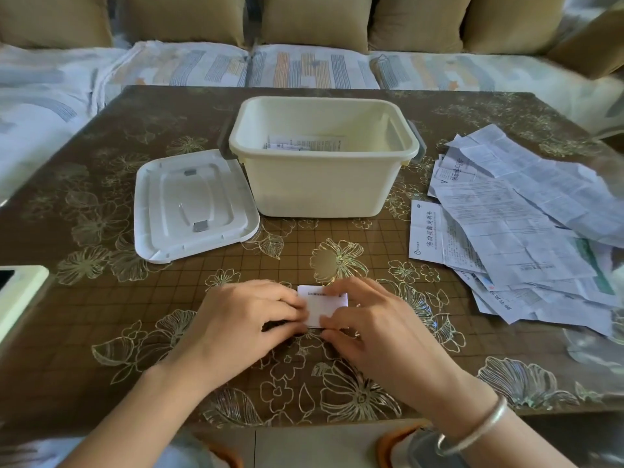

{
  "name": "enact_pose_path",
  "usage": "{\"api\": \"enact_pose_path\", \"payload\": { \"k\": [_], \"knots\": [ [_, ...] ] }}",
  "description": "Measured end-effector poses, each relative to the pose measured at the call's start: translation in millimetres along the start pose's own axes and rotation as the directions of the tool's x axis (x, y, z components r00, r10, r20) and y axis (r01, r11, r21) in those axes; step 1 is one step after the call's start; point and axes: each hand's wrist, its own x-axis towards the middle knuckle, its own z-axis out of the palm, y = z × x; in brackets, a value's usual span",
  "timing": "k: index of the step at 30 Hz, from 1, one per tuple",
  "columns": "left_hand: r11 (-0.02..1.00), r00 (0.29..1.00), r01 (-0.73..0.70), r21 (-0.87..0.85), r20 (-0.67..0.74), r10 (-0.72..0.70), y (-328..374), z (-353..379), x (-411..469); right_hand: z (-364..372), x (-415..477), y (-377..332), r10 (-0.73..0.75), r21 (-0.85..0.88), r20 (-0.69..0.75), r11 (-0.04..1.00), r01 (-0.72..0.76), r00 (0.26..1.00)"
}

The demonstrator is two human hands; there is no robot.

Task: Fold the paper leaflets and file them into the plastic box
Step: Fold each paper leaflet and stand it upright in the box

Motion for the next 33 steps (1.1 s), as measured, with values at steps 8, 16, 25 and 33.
{"api": "enact_pose_path", "payload": {
  "k": [8,16,25,33],
  "knots": [
    [0.973,0.970,-0.199,0.118,0.162,0.179,-5.1,-5.9,12.7,-8.9,13.6,-0.2,-0.039,-0.059,0.024,0.997,0.040,0.999],
    [0.992,0.999,-0.002,-0.124,-0.037,-0.003,-2.7,-41.2,60.4,-46.7,53.4,11.3,0.029,-0.035,-0.097,0.999,-0.033,0.995],
    [0.980,0.931,0.168,-0.103,-0.311,-0.193,-43.6,-109.4,141.3,-136.7,141.7,55.2,0.150,0.152,-0.185,0.981,-0.123,0.971],
    [0.946,0.953,0.303,0.115,-0.022,-0.302,-76.6,-97.9,217.6,-111.5,239.6,91.8,0.251,-0.136,-0.076,0.956,-0.259,0.965]
  ]
}}
